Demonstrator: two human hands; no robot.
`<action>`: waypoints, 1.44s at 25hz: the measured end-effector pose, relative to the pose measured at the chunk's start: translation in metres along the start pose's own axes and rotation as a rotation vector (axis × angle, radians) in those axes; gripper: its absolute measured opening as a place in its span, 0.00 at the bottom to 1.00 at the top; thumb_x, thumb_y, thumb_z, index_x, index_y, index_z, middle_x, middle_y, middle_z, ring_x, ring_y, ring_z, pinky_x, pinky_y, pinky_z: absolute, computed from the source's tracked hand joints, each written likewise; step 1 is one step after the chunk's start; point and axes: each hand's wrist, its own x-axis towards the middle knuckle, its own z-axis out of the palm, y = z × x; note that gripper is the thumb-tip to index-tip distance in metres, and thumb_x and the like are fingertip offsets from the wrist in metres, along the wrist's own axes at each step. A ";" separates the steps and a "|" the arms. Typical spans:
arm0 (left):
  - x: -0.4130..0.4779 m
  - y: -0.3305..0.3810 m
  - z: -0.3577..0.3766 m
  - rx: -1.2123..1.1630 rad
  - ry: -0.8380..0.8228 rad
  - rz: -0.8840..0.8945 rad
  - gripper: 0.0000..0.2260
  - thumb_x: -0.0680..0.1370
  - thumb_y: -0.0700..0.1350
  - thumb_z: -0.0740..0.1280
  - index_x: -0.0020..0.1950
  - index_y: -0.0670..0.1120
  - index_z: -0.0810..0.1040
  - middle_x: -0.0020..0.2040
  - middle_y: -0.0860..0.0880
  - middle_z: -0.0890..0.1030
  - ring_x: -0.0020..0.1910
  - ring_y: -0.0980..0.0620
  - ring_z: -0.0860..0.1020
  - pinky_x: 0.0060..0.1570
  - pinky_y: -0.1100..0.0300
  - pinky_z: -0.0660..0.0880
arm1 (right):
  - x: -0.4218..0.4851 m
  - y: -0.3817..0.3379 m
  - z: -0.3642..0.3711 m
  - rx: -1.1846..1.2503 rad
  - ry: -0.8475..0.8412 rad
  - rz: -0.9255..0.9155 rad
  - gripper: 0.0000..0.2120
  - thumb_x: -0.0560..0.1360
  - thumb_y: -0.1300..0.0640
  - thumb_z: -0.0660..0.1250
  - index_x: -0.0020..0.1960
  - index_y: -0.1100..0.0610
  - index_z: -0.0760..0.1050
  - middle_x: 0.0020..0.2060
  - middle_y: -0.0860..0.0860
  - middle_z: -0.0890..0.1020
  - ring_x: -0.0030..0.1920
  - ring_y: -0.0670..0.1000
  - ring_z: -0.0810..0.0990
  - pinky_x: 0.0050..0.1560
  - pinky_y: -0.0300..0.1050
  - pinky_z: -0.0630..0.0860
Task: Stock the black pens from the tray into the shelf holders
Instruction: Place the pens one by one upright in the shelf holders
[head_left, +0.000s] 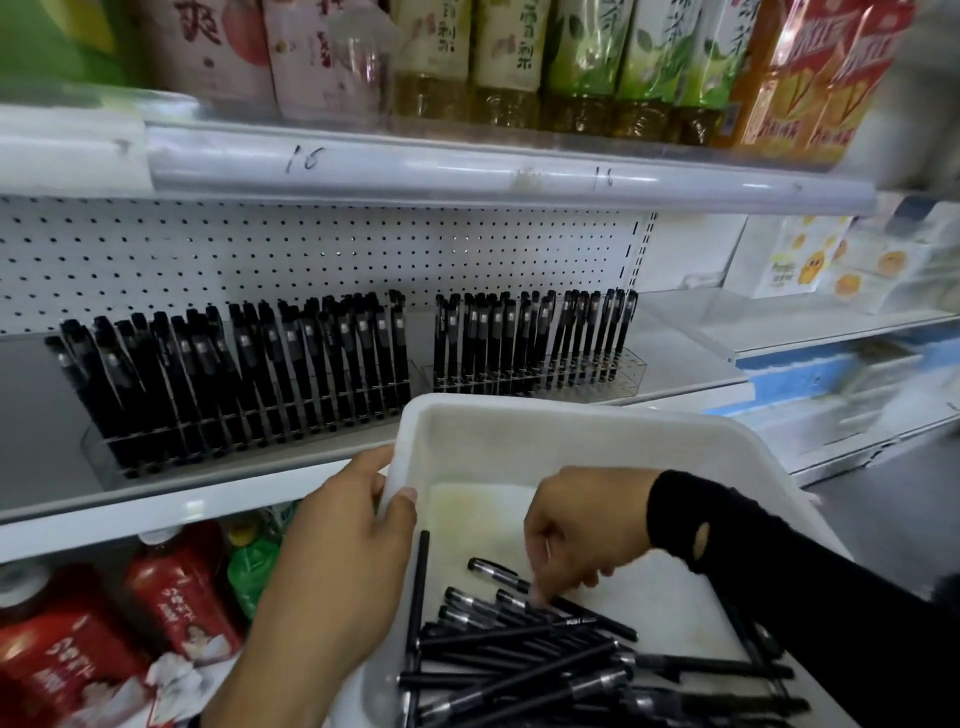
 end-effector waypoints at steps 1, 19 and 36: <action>0.000 0.000 -0.001 0.004 0.004 0.004 0.13 0.82 0.47 0.62 0.64 0.61 0.75 0.43 0.60 0.82 0.42 0.62 0.81 0.41 0.63 0.75 | 0.004 -0.003 0.006 -0.016 -0.019 -0.009 0.17 0.69 0.40 0.75 0.44 0.54 0.81 0.36 0.50 0.86 0.32 0.47 0.81 0.40 0.43 0.81; 0.002 -0.003 0.000 0.003 -0.016 -0.012 0.15 0.82 0.48 0.62 0.66 0.61 0.74 0.47 0.60 0.83 0.45 0.60 0.81 0.44 0.60 0.75 | 0.004 0.050 -0.065 0.689 1.031 -0.075 0.05 0.75 0.59 0.74 0.48 0.53 0.78 0.33 0.51 0.86 0.39 0.51 0.87 0.47 0.52 0.84; 0.003 -0.002 -0.002 -0.018 -0.021 -0.019 0.12 0.81 0.49 0.62 0.59 0.67 0.73 0.44 0.68 0.80 0.42 0.65 0.80 0.41 0.64 0.74 | 0.086 0.073 -0.097 0.497 1.347 0.210 0.05 0.75 0.57 0.73 0.47 0.59 0.81 0.41 0.53 0.84 0.44 0.55 0.82 0.45 0.40 0.72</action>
